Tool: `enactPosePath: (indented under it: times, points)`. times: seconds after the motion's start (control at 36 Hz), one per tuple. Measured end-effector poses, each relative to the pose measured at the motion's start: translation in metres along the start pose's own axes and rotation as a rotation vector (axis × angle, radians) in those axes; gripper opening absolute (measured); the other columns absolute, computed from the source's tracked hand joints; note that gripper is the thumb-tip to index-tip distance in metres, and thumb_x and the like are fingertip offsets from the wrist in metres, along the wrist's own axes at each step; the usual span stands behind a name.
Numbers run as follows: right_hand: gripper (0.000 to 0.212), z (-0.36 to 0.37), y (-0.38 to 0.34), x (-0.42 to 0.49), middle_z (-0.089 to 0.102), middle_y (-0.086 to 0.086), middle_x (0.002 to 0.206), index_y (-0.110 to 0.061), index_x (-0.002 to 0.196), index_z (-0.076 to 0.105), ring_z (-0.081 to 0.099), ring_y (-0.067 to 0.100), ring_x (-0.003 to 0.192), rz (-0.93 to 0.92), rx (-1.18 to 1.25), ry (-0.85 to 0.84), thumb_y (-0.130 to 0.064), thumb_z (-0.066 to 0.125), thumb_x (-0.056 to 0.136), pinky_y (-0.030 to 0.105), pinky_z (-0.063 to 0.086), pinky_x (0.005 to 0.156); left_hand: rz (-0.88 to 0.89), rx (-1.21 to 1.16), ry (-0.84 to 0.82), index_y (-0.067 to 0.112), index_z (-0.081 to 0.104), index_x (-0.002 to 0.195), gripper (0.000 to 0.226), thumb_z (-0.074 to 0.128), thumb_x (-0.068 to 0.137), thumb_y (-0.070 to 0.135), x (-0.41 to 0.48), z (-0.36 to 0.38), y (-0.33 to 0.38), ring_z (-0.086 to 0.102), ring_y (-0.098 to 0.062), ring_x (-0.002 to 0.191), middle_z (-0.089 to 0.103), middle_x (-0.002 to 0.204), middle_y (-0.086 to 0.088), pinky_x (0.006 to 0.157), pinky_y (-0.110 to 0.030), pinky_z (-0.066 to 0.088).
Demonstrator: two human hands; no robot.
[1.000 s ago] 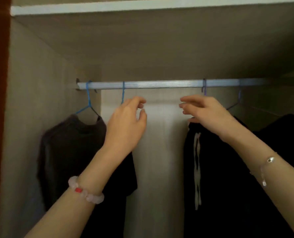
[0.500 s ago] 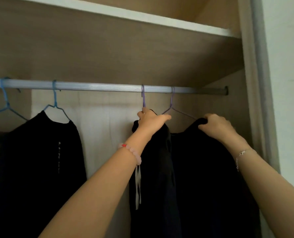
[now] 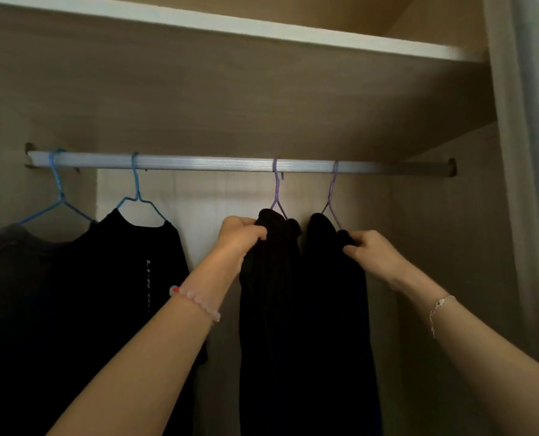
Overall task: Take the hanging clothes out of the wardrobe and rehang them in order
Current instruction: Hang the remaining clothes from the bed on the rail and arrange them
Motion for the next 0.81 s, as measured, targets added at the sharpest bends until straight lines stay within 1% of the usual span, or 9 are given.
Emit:
enactPosePath:
  times: [0.08, 0.19, 0.33, 0.42, 0.44, 0.5, 0.58, 0.64, 0.81]
  points:
    - [0.020, 0.014, -0.010, 0.006, 0.065, 0.003, 0.086, -0.013, 0.102, 0.066, 0.064, 0.023, 0.085, -0.055, -0.090, 0.019, -0.009, 0.050, 0.090, 0.032, 0.047, 0.067, 0.005, 0.014, 0.012, -0.001, 0.065, 0.110, 0.036, 0.051, 0.078, -0.012, -0.002, -0.012, 0.000, 0.062, -0.024, 0.081, 0.063, 0.081, -0.010, 0.066, -0.024, 0.052]
    - [0.029, 0.029, -0.021, 0.005, 0.071, 0.007, 0.100, -0.013, 0.113, 0.066, 0.067, 0.025, 0.094, -0.115, -0.099, -0.005, -0.009, 0.050, 0.089, 0.034, 0.051, 0.080, 0.003, 0.006, 0.041, -0.001, 0.066, 0.106, 0.035, 0.050, 0.077, -0.013, -0.003, -0.030, -0.003, 0.063, -0.025, 0.081, 0.066, 0.086, -0.014, 0.067, -0.025, 0.053]
    - [0.031, 0.041, -0.038, -0.003, 0.070, 0.008, 0.095, -0.008, 0.111, 0.066, 0.067, 0.018, 0.084, -0.197, 0.015, -0.065, 0.001, 0.045, 0.090, 0.018, 0.050, 0.067, 0.017, 0.012, 0.094, 0.001, 0.067, 0.108, 0.038, 0.050, 0.076, -0.012, -0.005, -0.052, -0.005, 0.064, -0.029, 0.091, 0.067, 0.100, -0.019, 0.079, -0.031, 0.054]
    - [0.031, 0.046, -0.047, -0.005, 0.072, 0.010, 0.096, -0.008, 0.109, 0.067, 0.068, 0.019, 0.084, -0.223, 0.031, -0.087, 0.002, 0.045, 0.090, 0.024, 0.053, 0.074, 0.015, 0.027, 0.111, 0.006, 0.069, 0.088, 0.029, 0.050, 0.076, -0.012, -0.007, -0.065, -0.005, 0.064, -0.030, 0.091, 0.067, 0.097, -0.018, 0.079, -0.032, 0.055]
    - [0.031, 0.047, -0.050, -0.006, 0.071, 0.009, 0.094, -0.009, 0.107, 0.068, 0.067, 0.017, 0.082, -0.232, 0.028, -0.094, 0.002, 0.045, 0.090, 0.022, 0.053, 0.072, 0.016, 0.032, 0.116, 0.008, 0.069, 0.083, 0.028, 0.050, 0.077, -0.012, -0.008, -0.070, -0.005, 0.064, -0.029, 0.088, 0.067, 0.094, -0.018, 0.078, -0.031, 0.054]
    - [0.030, 0.048, -0.056, -0.008, 0.069, 0.004, 0.087, -0.012, 0.101, 0.067, 0.063, 0.007, 0.071, -0.251, 0.030, -0.099, 0.003, 0.044, 0.090, 0.008, 0.048, 0.059, 0.020, 0.043, 0.125, 0.005, 0.070, 0.091, 0.029, 0.050, 0.077, -0.012, -0.010, -0.078, -0.003, 0.063, -0.026, 0.086, 0.066, 0.089, -0.015, 0.074, -0.027, 0.053]
    - [0.025, 0.049, -0.059, -0.009, 0.058, -0.005, 0.073, -0.007, 0.097, 0.066, 0.053, 0.003, 0.060, -0.249, 0.014, -0.058, 0.003, 0.044, 0.090, 0.003, 0.039, 0.047, 0.024, 0.057, 0.140, 0.003, 0.068, 0.103, 0.034, 0.050, 0.079, -0.012, -0.013, -0.089, -0.002, 0.062, -0.022, 0.078, 0.064, 0.082, -0.011, 0.067, -0.023, 0.051]
    - [0.024, 0.047, -0.060, -0.009, 0.052, -0.004, 0.070, 0.001, 0.099, 0.066, 0.049, 0.006, 0.057, -0.253, -0.011, -0.028, 0.002, 0.044, 0.089, 0.005, 0.037, 0.046, 0.021, 0.064, 0.150, 0.004, 0.067, 0.104, 0.034, 0.050, 0.079, -0.012, -0.015, -0.096, 0.000, 0.060, -0.019, 0.074, 0.063, 0.079, -0.009, 0.064, -0.022, 0.050]
    - [0.026, 0.044, -0.071, -0.013, 0.052, -0.003, 0.071, -0.003, 0.103, 0.068, 0.047, 0.005, 0.058, -0.280, -0.047, -0.028, -0.001, 0.046, 0.090, 0.004, 0.037, 0.046, -0.011, 0.053, 0.172, 0.004, 0.065, 0.113, 0.038, 0.052, 0.080, -0.012, -0.021, -0.112, 0.000, 0.058, -0.016, 0.072, 0.061, 0.078, -0.006, 0.059, -0.022, 0.047]
Point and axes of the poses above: each hand's wrist, its own x-axis towards the middle knuckle, its own z-axis out of the palm, y = z × x, the point moved 6 cm from there along x, towards the middle knuckle
